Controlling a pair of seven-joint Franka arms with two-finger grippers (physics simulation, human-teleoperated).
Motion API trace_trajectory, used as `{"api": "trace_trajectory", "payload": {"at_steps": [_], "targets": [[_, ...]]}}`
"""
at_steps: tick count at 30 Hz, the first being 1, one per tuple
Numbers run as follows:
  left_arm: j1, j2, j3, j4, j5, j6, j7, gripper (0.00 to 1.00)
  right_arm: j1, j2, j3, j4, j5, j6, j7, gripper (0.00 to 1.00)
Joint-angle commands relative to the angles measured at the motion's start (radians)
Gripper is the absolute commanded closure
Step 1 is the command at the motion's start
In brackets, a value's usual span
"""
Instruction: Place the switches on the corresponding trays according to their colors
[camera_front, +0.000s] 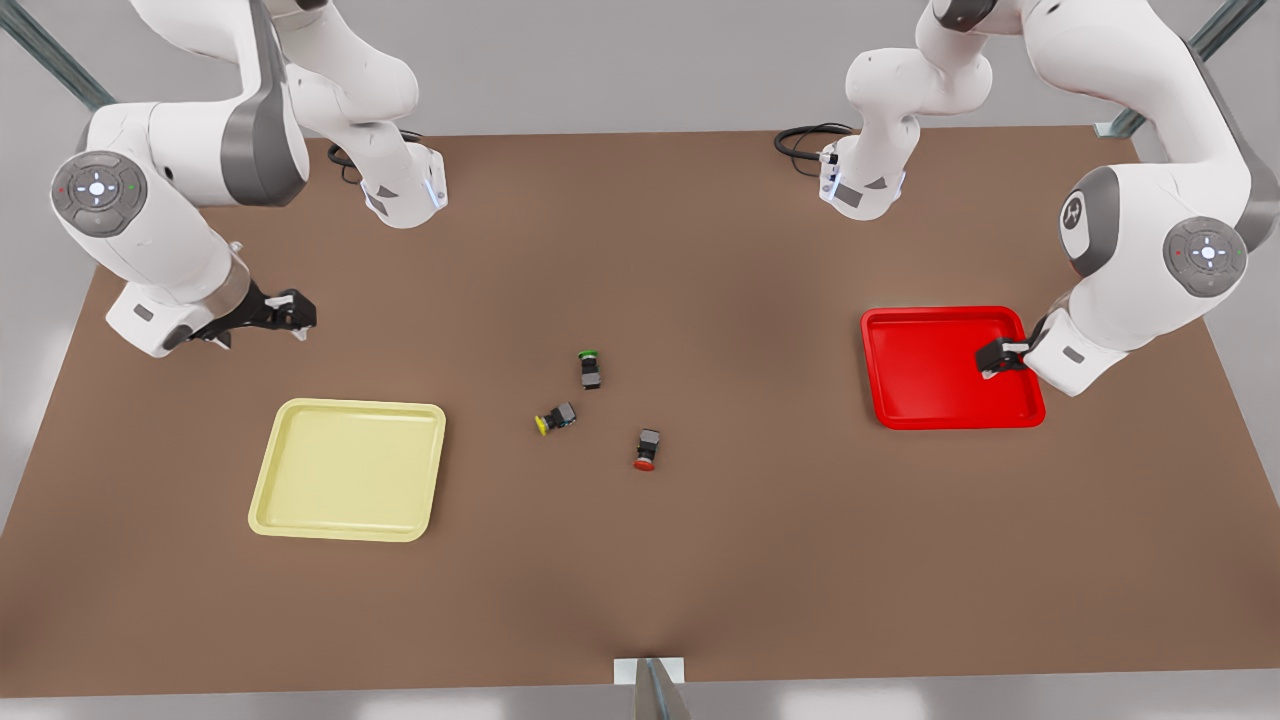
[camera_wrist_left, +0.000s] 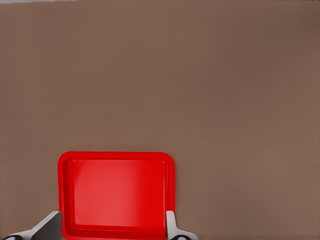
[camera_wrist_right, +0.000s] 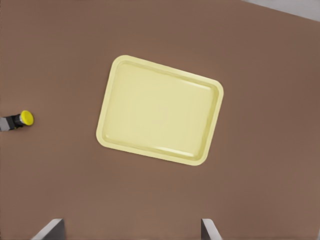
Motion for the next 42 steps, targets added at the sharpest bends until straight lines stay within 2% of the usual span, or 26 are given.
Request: {"api": "trace_trajectory", "payload": {"at_steps": [1, 2, 5, 8, 12, 16, 21, 24, 30, 36, 42], "targets": [[0.002, 0.001, -0.003, 0.000, 0.004, -0.010, -0.007, 0.00, -0.004, 0.001, 0.000, 0.000, 0.000, 0.000, 0.001, 0.00], [-0.003, 0.004, -0.008, 0.001, 0.011, -0.010, -0.008, 0.00, 0.004, 0.019, 0.000, 0.003, 0.000, 0.000, 0.048, 0.00], [-0.005, 0.016, -0.061, 0.009, 0.014, -0.011, -0.011, 0.00, 0.158, 0.139, 0.003, 0.005, 0.060, -0.010, 0.531, 0.00], [-0.031, 0.148, -0.161, 0.147, 0.036, -0.054, -0.177, 0.00, 0.332, 0.261, 0.015, -0.027, 0.120, 0.102, 0.947, 0.00], [-0.279, 0.303, -0.156, 0.291, 0.080, -0.050, -0.422, 0.00, 0.405, 0.283, 0.012, -0.212, 0.255, 0.366, 1.105, 0.00], [-0.414, 0.427, -0.163, 0.371, 0.071, 0.036, -0.580, 0.00, 0.455, 0.341, 0.002, -0.288, 0.342, 0.569, 1.122, 0.00], [-0.567, 0.554, -0.153, 0.374, 0.067, 0.174, -0.838, 0.00, 0.453, 0.383, 0.000, -0.282, 0.350, 0.598, 1.122, 0.00], [-0.612, 0.610, -0.098, 0.380, 0.057, 0.250, -0.923, 0.00, 0.456, 0.449, -0.015, -0.278, 0.382, 0.665, 1.127, 0.00], [-0.633, 0.763, -0.095, 0.439, 0.053, 0.332, -0.926, 0.00, 0.452, 0.465, -0.017, -0.290, 0.376, 0.721, 1.119, 0.00], [-0.635, 0.769, -0.098, 0.426, 0.053, 0.339, -0.660, 0.00, 0.442, 0.467, -0.015, -0.295, 0.376, 0.730, 1.108, 0.00], [-0.629, 0.791, -0.098, 0.416, 0.053, 0.377, -0.659, 0.00, 0.375, 0.404, -0.015, -0.394, 0.367, 0.757, 1.010, 0.00]]}}
